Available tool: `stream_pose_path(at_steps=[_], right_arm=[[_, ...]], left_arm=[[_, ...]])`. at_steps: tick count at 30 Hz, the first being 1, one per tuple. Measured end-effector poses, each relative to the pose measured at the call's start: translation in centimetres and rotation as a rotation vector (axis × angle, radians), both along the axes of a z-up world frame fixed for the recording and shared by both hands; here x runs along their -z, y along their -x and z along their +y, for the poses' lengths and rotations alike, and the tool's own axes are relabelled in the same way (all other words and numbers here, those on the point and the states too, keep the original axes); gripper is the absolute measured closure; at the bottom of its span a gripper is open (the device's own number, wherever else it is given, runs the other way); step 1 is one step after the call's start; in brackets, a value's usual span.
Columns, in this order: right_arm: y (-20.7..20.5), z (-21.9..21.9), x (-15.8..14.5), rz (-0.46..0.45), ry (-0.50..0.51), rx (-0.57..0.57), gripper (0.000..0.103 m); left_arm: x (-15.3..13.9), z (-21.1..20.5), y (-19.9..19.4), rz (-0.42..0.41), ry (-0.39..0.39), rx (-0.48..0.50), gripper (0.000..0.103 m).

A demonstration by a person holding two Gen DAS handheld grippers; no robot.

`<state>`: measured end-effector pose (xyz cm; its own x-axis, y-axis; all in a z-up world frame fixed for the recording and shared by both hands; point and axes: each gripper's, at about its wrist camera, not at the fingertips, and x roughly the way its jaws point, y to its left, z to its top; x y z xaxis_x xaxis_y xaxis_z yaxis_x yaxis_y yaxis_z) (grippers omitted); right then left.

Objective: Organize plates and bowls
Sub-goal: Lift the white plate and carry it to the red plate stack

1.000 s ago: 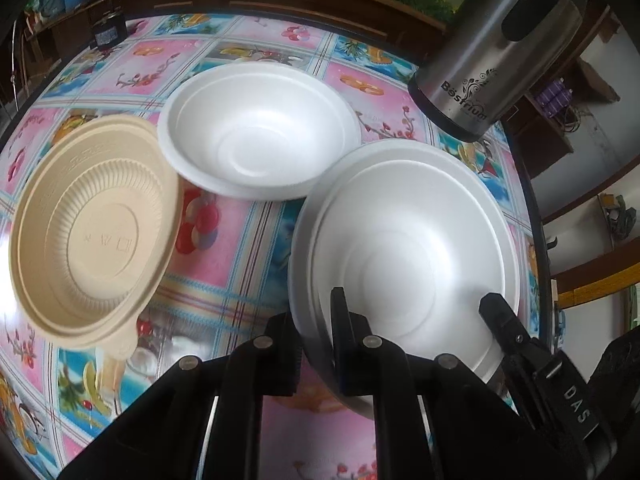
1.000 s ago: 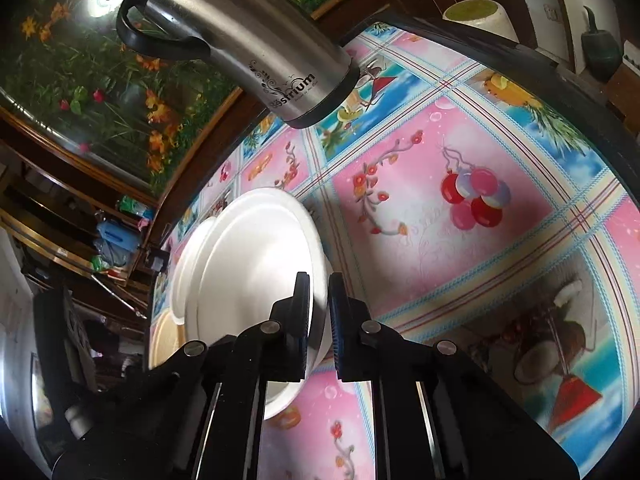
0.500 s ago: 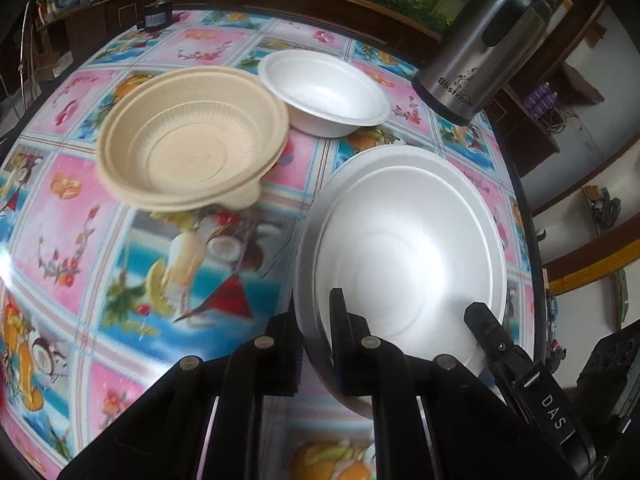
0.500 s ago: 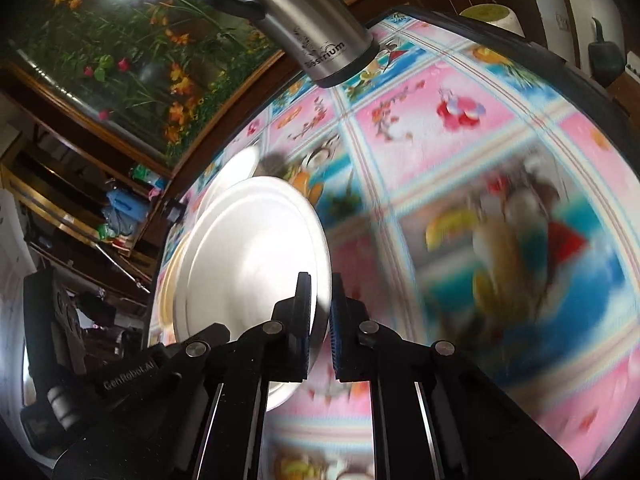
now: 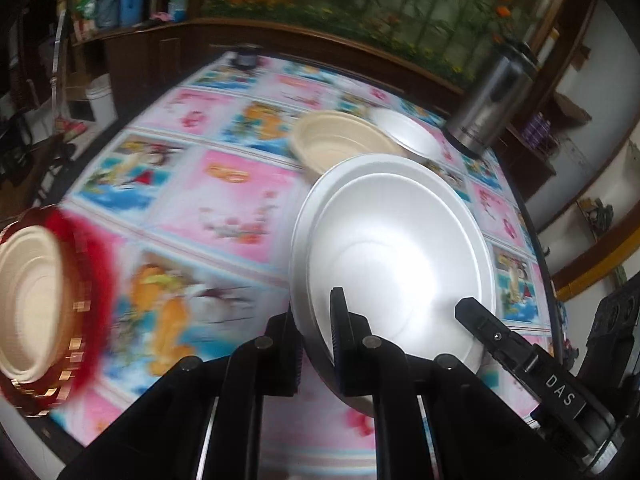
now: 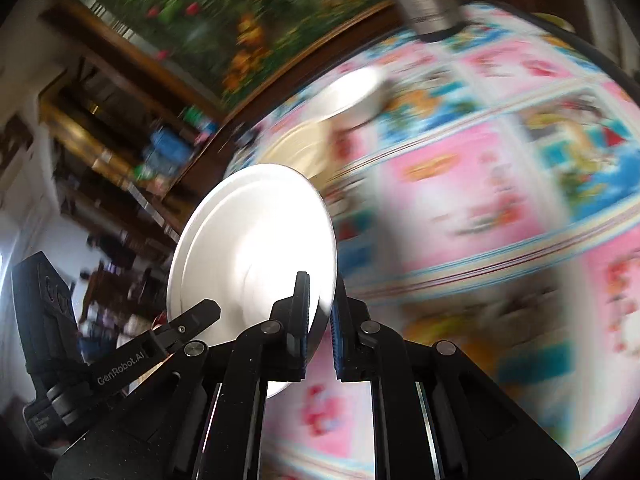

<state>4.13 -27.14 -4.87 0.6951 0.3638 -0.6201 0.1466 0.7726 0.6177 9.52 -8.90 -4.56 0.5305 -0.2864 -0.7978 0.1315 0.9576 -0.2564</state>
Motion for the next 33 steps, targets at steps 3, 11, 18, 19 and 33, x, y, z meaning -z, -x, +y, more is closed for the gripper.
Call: stream_pose_path(at_steps=[3, 11, 18, 19, 33], right_arm=[[-1.2, 5.4, -0.8, -0.01, 0.004, -0.11, 0.095], [-4.6, 19.4, -1.4, -0.025, 0.052, -0.348, 0.094], [-6.3, 27.5, -0.3, -0.013, 0.125, -0.463, 0.094], [-6.5, 28.0, 0.0, -0.008, 0.134, -0.469, 0.094], [-5.5, 30.0, 1.3, 0.032, 0.182, -0.519, 0.091]], left_arm=[[-1.1, 6.3, 1.0, -0.041, -0.008, -0.099, 0.093], [-2.2, 18.6, 3.2, -0.083, -0.044, -0.312, 0.093], [-0.1, 23.2, 3.3, -0.043, -0.066, -0.408, 0.093], [0.4, 23.6, 3.2, -0.032, -0.066, -0.413, 0.093], [2.0, 24.7, 3.9, -0.02, -0.205, -0.426, 0.078]])
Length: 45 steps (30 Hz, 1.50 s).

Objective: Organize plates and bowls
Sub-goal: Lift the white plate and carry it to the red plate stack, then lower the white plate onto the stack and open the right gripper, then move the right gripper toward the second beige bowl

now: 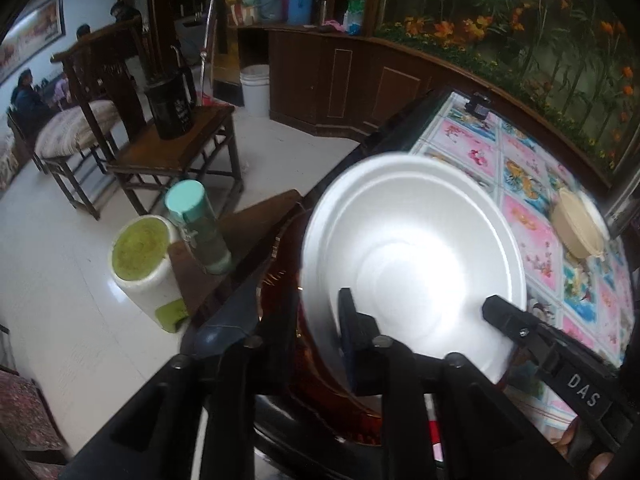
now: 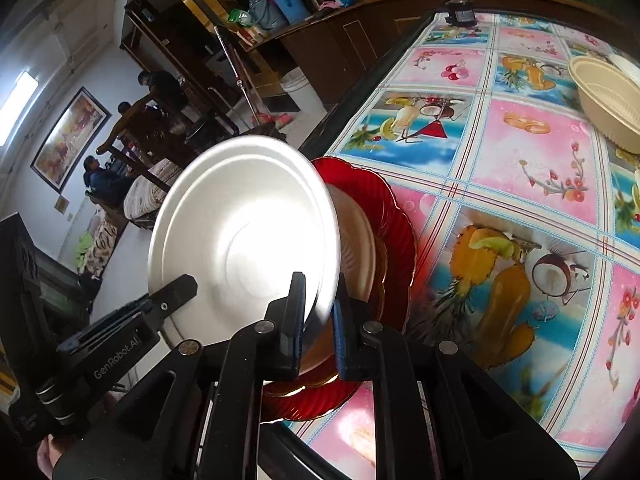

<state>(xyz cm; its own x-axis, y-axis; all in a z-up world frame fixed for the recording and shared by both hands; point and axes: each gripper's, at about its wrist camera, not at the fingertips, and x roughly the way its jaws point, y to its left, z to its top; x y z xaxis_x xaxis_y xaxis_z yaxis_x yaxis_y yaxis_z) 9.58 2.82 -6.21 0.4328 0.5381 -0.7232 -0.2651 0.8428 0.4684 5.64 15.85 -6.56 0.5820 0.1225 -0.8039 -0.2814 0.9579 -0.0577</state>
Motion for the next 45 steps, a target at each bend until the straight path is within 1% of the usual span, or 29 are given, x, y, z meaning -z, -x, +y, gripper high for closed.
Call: stream_pose_path(at_steps=[2, 4, 7, 8, 9, 10, 11, 15, 17, 19, 20, 25, 31, 34, 37, 39, 42, 45], right_arm=[[0.0, 0.0, -0.2, -0.01, 0.003, 0.002, 0.09], [0.3, -0.6, -0.7, -0.026, -0.006, 0.014, 0.087], [0.4, -2.0, -1.4, -0.05, -0.045, 0.023, 0.087], [0.4, -2.3, -1.6, -0.055, -0.055, 0.028, 0.087], [0.4, -2.8, -1.6, -0.059, -0.068, 0.034, 0.086], [0.2, -3.3, -1.6, -0.052, -0.082, 0.041, 0.079], [0.1, -3.7, -1.4, -0.045, -0.093, 0.051, 0.076], [-0.5, -5.8, -0.4, -0.02, -0.116, 0.106, 0.075], [-0.7, -7.3, 0.0, -0.017, -0.115, 0.14, 0.075], [-1.0, -9.3, 0.4, -0.016, -0.117, 0.18, 0.075], [-1.0, -10.3, 0.5, -0.016, -0.119, 0.201, 0.075], [-1.3, -16.6, 1.0, -0.026, -0.127, 0.32, 0.075], [-1.6, -24.9, 1.0, -0.072, -0.124, 0.469, 0.075], [-2.0, -29.4, 0.9, -0.095, -0.148, 0.545, 0.075], [-2.3, -32.7, 1.1, -0.111, -0.162, 0.594, 0.075], [-2.5, -34.6, 1.8, -0.097, -0.19, 0.614, 0.075], [-2.9, -36.1, 2.5, -0.057, -0.249, 0.629, 0.075], [-3.1, -36.1, 2.3, -0.062, -0.254, 0.614, 0.075]], left_arm=[[-0.3, 0.3, 0.2, -0.007, -0.034, -0.017, 0.076], [-0.6, 0.7, 0.5, -0.018, -0.039, -0.028, 0.076], [-1.5, 1.7, 1.2, -0.046, -0.046, -0.067, 0.075], [-1.8, 1.9, 1.4, -0.06, -0.047, -0.084, 0.074], [-2.1, 2.0, 1.5, -0.072, -0.047, -0.092, 0.072], [-2.4, 2.0, 1.7, -0.085, -0.046, -0.097, 0.067], [-2.9, 1.8, 2.0, -0.104, -0.044, -0.099, 0.063], [-4.0, 0.1, 2.4, -0.154, -0.031, -0.053, 0.056], [-4.3, -1.1, 2.4, -0.167, -0.035, -0.018, 0.049], [-4.4, -2.8, 2.2, -0.169, -0.041, 0.033, 0.048], [-4.3, -4.1, 2.0, -0.161, -0.047, 0.074, 0.047], [-3.3, -8.9, 1.2, -0.123, -0.061, 0.205, 0.046], [-1.9, -13.9, 0.5, -0.055, -0.08, 0.32, 0.044], [-1.2, -16.2, -0.2, -0.013, -0.081, 0.368, 0.044], [-1.0, -18.2, -1.1, 0.015, -0.071, 0.393, 0.044], [-1.1, -19.1, -1.8, 0.025, -0.068, 0.4, 0.044], [-1.3, -20.9, -3.3, 0.031, -0.057, 0.402, 0.041], [-1.4, -23.0, -5.4, 0.029, -0.065, 0.395, 0.037]])
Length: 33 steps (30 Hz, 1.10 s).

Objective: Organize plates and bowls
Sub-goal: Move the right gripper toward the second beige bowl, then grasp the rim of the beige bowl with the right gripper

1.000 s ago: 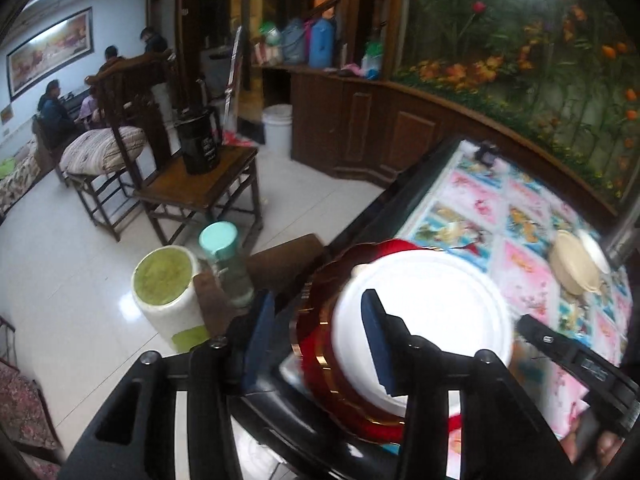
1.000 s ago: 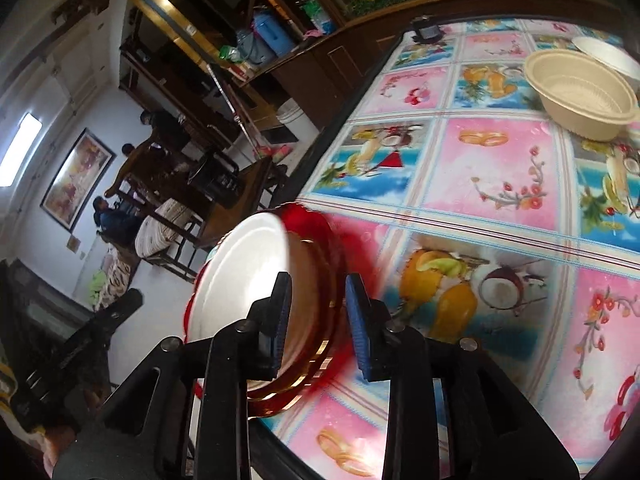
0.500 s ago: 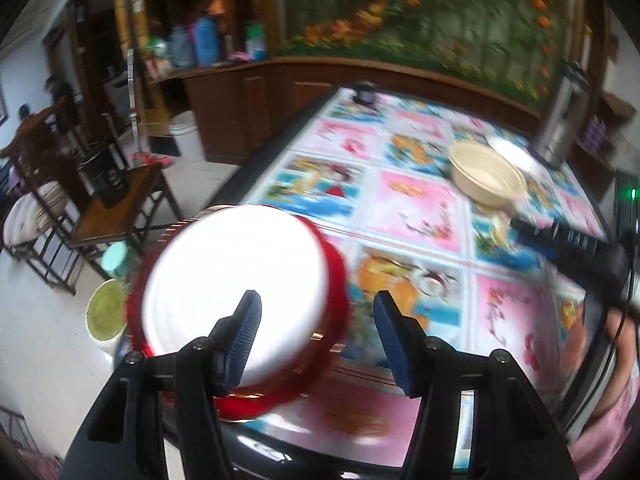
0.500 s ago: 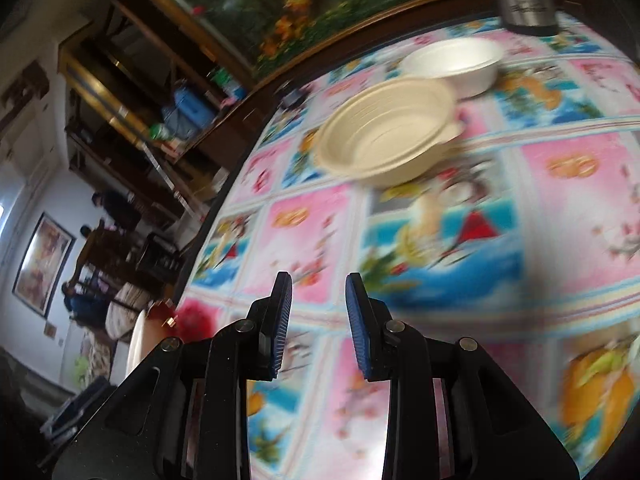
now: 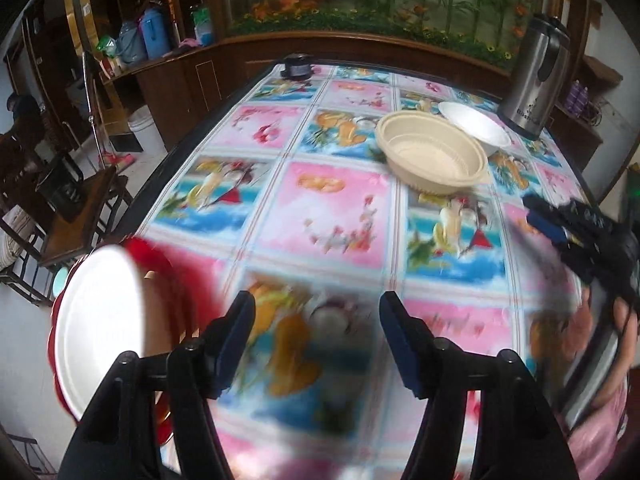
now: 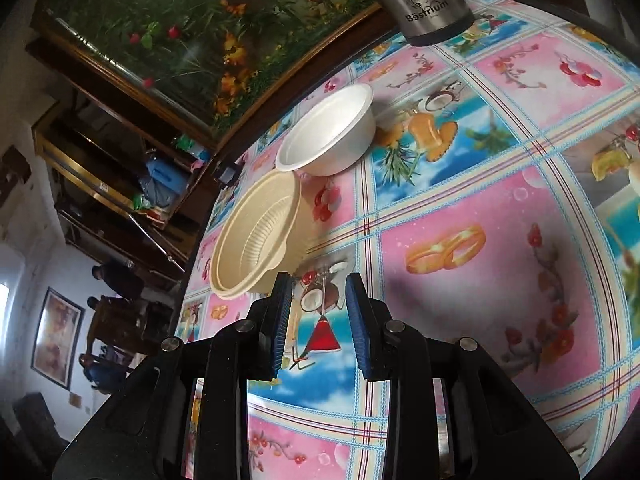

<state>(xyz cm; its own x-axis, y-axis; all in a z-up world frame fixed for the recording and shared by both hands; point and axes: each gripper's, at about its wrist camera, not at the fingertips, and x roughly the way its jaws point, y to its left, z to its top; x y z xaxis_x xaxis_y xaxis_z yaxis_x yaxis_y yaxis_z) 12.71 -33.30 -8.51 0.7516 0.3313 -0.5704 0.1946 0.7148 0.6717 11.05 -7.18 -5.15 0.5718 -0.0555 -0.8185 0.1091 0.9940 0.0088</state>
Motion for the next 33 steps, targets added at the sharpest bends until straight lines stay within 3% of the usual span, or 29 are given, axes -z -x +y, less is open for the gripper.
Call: stream_pose_path(at_steps=[8, 15, 22, 33], right_arm=[[-0.6, 0.1, 0.7, 0.013, -0.065, -0.033, 0.075], [-2.0, -0.1, 1.1, 0.022, -0.045, -0.035, 0.075], [-2.7, -0.8, 1.7, 0.033, -0.104, -0.037, 0.075], [-3.4, -1.0, 1.8, 0.035, -0.128, -0.052, 0.075]], left_arm=[[0.3, -2.4, -5.2, 0.064, 0.097, -0.063, 0.037], [-1.5, -1.9, -10.7, 0.046, 0.155, -0.146, 0.037], [-1.3, -4.1, -14.9, 0.075, 0.163, -0.112, 0.036], [2.6, -7.7, -18.2, 0.193, 0.193, -0.047, 0.037]])
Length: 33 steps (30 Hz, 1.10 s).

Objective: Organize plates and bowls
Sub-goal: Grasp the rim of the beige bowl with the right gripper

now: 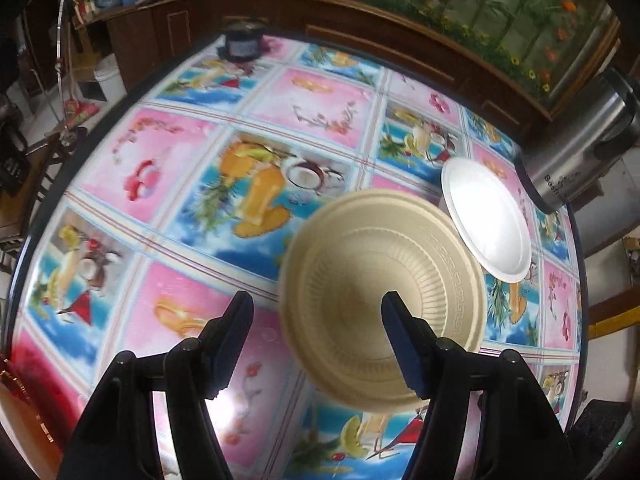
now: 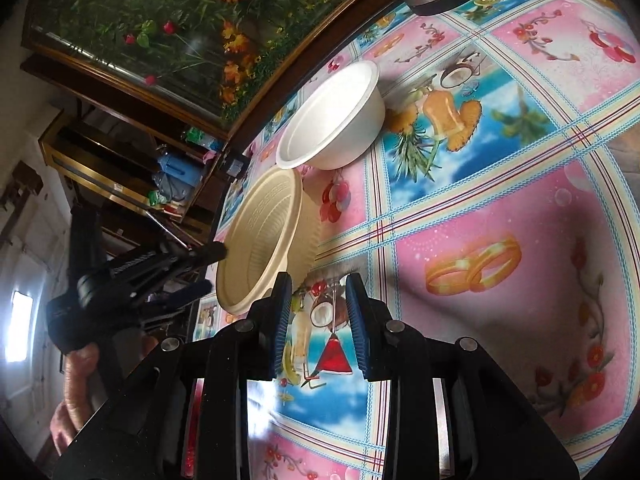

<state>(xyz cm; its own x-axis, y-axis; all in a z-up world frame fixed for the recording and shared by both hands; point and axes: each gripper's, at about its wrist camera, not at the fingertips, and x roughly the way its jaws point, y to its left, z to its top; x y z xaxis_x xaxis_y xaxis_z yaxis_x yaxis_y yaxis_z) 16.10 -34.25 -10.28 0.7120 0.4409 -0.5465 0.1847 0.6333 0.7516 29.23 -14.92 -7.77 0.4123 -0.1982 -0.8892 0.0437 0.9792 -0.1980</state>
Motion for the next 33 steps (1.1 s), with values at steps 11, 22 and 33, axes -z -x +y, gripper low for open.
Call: stream_pose_path(at_steps=[11, 22, 33], right_arm=[[-0.1, -0.5, 0.2, 0.003, -0.002, 0.012, 0.075], [0.5, -2.4, -0.1, -0.033, -0.067, 0.067, 0.042], [-0.4, 0.3, -0.8, 0.022, 0.05, -0.038, 0.043]], left_arm=[[1.8, 0.4, 0.7, 0.049, 0.044, 0.007, 0.086], [1.7, 0.0, 3.4, 0.063, -0.016, 0.085, 0.094], [1.4, 0.6, 7.8, 0.07, -0.059, 0.138, 0.094]])
